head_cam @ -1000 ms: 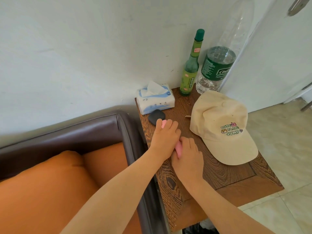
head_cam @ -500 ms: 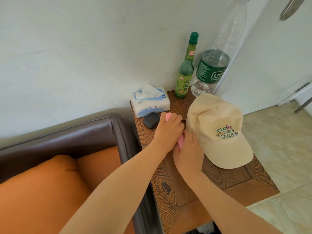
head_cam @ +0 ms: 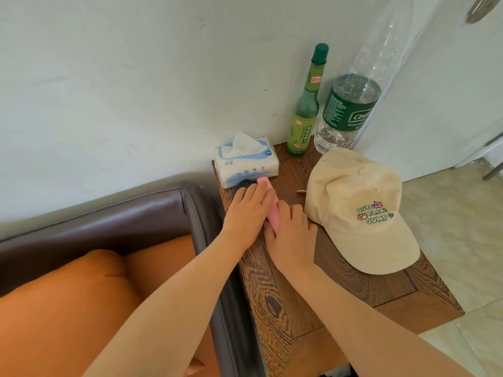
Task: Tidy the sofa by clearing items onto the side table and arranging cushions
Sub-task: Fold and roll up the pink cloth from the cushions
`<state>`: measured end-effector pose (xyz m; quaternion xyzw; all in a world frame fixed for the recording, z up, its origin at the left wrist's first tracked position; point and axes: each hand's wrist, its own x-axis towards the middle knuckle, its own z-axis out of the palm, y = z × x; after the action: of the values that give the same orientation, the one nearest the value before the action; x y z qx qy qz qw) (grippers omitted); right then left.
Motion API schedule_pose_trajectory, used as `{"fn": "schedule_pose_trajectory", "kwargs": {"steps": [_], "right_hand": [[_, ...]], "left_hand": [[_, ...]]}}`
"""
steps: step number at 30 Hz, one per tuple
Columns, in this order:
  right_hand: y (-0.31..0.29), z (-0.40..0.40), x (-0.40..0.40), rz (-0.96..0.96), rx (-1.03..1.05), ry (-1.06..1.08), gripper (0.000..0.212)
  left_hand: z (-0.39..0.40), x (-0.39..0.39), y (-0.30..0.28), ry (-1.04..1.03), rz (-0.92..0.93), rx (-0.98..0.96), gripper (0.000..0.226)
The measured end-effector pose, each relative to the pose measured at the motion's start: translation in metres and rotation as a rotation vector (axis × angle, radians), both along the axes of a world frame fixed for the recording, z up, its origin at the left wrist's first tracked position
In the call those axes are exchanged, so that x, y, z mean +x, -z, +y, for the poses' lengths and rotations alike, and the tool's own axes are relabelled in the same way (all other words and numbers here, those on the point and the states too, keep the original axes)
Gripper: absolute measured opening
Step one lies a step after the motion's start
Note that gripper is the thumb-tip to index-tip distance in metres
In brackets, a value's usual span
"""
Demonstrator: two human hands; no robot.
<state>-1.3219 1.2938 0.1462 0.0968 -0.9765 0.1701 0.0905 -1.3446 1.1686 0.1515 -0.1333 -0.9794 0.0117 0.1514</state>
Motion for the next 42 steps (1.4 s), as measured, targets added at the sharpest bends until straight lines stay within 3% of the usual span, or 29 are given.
{"fn": "schedule_pose_trajectory", "kwargs": {"steps": [5,14,19,30,38,42], "right_hand": [[-0.002,-0.004,-0.006,0.039,0.026,-0.111,0.046],[0.005,-0.007,-0.012,0.083,0.044,-0.212,0.050],[0.005,-0.013,-0.020,0.048,0.042,-0.210,0.056],[-0.002,-0.021,-0.023,-0.047,-0.024,-0.249,0.047],[-0.014,-0.012,-0.017,-0.077,0.087,-0.265,0.066],[-0.033,-0.009,-0.013,-0.094,0.174,-0.303,0.061]], "left_hand": [[-0.010,0.007,-0.003,0.045,-0.020,0.077,0.058],[-0.036,0.017,-0.003,-0.015,0.008,0.054,0.044],[-0.042,0.018,-0.004,-0.056,-0.026,0.057,0.051],[-0.044,0.020,-0.001,-0.089,-0.155,0.179,0.051],[-0.043,0.035,-0.014,-0.080,-0.172,0.115,0.053],[-0.045,0.046,-0.032,-0.080,-0.201,0.047,0.058]]}}
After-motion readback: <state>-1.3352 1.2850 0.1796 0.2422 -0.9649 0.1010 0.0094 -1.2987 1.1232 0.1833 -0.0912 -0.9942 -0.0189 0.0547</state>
